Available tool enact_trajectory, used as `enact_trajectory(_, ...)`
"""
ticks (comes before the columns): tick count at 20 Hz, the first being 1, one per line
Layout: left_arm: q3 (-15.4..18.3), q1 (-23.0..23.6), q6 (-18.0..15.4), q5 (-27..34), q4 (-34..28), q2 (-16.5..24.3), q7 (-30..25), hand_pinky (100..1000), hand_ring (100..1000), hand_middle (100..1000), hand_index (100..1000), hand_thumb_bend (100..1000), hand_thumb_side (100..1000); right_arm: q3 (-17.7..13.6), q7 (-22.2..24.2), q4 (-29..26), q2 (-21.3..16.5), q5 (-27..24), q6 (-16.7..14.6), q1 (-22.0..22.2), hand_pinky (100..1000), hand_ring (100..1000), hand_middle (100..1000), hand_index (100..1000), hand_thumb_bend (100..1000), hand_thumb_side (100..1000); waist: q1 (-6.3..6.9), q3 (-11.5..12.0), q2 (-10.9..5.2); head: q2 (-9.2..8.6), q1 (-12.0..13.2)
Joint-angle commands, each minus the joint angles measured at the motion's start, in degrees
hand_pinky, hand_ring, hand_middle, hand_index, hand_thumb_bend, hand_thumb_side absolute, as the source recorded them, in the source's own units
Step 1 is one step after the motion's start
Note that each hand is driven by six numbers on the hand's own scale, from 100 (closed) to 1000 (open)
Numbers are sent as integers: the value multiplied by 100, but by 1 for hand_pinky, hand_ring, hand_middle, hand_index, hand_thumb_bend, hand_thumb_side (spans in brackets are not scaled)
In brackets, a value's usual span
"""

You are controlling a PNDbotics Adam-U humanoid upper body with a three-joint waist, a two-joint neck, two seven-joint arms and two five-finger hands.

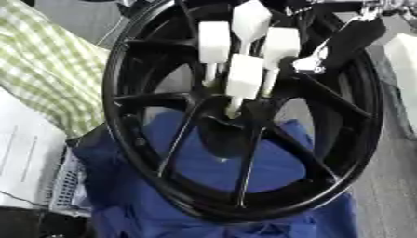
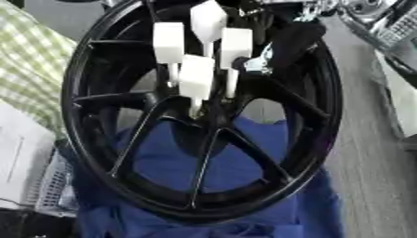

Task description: Pull the pin out of the wheel hub.

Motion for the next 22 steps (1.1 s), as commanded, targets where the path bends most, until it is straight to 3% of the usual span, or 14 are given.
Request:
enact_trajectory(1, 22, -20, 5, 3, -119, 70, -25, 667, 602, 602, 719, 526, 512, -276, -228, -281, -246, -359, 156, -60, 715, 601, 408, 548, 100, 385, 12, -6, -124, -6, 8)
enact_trajectory(6, 36, -29, -2, -1, -121, 78, -28, 667, 603, 602, 716, 523, 513, -766, -571, -696, -634, -870, 261, 350, 709, 579, 386, 523, 100, 332, 8, -2, -160, -31, 28)
enact_trajectory(15, 58, -46, -3, 1, -121, 66, -33, 667, 605, 604, 713, 518, 515, -2022, -1416, -1254, -1282, -1702, 155, 1458, 716, 556, 353, 500, 100, 216, 38, -9, -183, -101, 130)
enact_trajectory(19, 107, -33, -11, -10, -121, 63, 3, 667, 606, 604, 714, 516, 515, -2978, -2323, -1197, -1503, -1971, 87, 2418, 723, 556, 349, 504, 100, 171, 65, -88, -168, -123, 204)
enact_trajectory(22, 163, -24, -30, -26, -121, 62, 69, 667, 606, 604, 714, 515, 514, -3778, -3075, -791, -1410, -1984, 90, 3308, 730, 553, 356, 512, 100, 188, 94, -154, -141, -149, 273)
